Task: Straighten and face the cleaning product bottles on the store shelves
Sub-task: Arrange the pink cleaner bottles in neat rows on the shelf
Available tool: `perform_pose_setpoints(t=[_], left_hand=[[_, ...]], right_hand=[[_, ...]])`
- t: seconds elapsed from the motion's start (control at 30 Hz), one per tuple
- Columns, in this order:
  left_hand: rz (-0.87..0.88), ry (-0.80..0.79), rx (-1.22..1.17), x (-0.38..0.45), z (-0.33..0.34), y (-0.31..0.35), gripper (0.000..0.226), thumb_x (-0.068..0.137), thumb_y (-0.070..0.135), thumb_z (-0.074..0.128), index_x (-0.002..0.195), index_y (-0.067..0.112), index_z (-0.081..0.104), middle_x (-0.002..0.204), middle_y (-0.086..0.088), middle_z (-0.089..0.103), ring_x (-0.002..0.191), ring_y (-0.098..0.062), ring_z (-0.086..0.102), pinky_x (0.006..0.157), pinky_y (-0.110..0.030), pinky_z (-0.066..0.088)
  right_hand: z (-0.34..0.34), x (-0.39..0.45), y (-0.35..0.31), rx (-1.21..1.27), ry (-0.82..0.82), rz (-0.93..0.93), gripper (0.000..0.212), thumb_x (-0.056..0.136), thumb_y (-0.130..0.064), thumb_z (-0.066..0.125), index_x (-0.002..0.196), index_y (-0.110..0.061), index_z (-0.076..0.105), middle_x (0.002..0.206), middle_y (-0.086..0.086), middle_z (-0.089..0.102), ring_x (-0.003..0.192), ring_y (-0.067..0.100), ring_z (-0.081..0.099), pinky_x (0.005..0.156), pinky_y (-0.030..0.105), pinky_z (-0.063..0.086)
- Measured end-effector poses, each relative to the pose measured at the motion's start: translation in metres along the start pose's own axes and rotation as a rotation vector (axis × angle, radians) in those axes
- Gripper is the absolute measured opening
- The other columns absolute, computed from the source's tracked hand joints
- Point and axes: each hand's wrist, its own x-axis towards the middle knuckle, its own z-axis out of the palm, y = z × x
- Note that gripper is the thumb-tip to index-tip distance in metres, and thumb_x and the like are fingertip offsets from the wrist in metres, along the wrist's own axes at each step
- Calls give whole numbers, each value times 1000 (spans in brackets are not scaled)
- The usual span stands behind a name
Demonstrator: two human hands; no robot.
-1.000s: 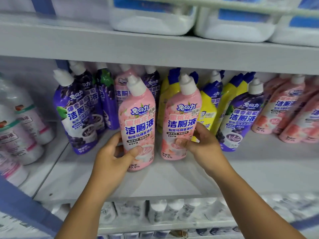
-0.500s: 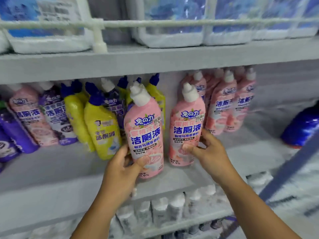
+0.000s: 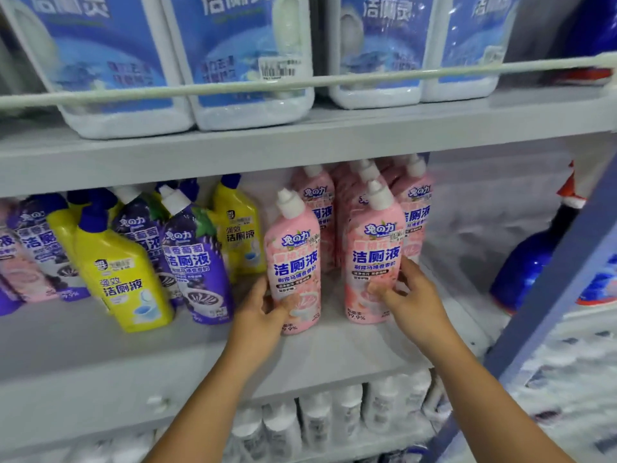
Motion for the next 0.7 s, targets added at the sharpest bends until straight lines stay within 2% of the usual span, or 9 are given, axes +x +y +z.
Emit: perform_pose_setpoints(t=[0.1,0.2,0.27,0.37,0.43,0.5,0.57,0.63,0.7], left_hand=[[-6,-6,-21,13,14,0,37,93,4,69,116,31,59,98,21,77,94,3,72,72,-12,54],[0,-43,-11,26,24,4,36,93,1,67,122,21,59,103,17,74,93,3,72,70,-12,54],[7,-55,40,33,29,6,36,93,5,69,125,18,60,107,13,74,92,3,72,69,-12,54],[25,-35,117,47,36,7,31,92,9,72,118,24,62,100,15,72,81,10,70,65,-11,53],[32,-24,161,55,40,8,30,90,14,75,108,34,62,96,16,73,81,6,71,68,-20,57],[32,6,144,62,42,5,33,87,16,80,103,36,59,98,10,75,87,-3,74,74,-36,62],[21,39,113,66,44,1,36,84,15,82,101,35,58,99,8,75,91,-9,74,76,-46,63],[22,56,107,68,47,-1,35,84,15,82,101,35,59,98,8,76,91,-8,74,77,-48,63],[28,63,107,69,50,-1,34,85,15,81,102,36,60,99,8,75,93,-10,73,76,-45,63]], right_hand=[[-19,12,8,-12,-1,0,56,88,-7,74,133,-35,56,110,-22,71,98,-5,66,73,8,50],[-35,23,17,20,27,21,78,86,-10,78,147,-39,38,123,-21,65,108,-2,64,84,19,50],[-43,28,24,13,62,20,69,85,-10,79,135,-42,44,119,-22,66,108,0,64,85,23,50],[-53,34,30,-7,96,13,58,85,-8,77,115,-50,50,107,-27,67,99,-7,65,76,13,50],[-58,38,33,7,115,-3,58,86,-4,75,118,-45,50,107,-26,68,95,-12,66,73,6,50],[-61,41,36,21,138,-28,57,87,0,73,123,-38,50,109,-23,67,91,-15,65,73,3,48],[-62,43,39,33,162,-45,56,88,3,70,123,-37,52,112,-17,68,91,-14,66,74,4,49],[-61,46,42,25,193,-50,55,88,1,69,127,-34,55,122,-4,66,100,-6,67,83,14,56],[-59,47,48,-20,190,-64,64,85,-7,72,137,-36,50,133,2,57,114,9,64,96,36,57]])
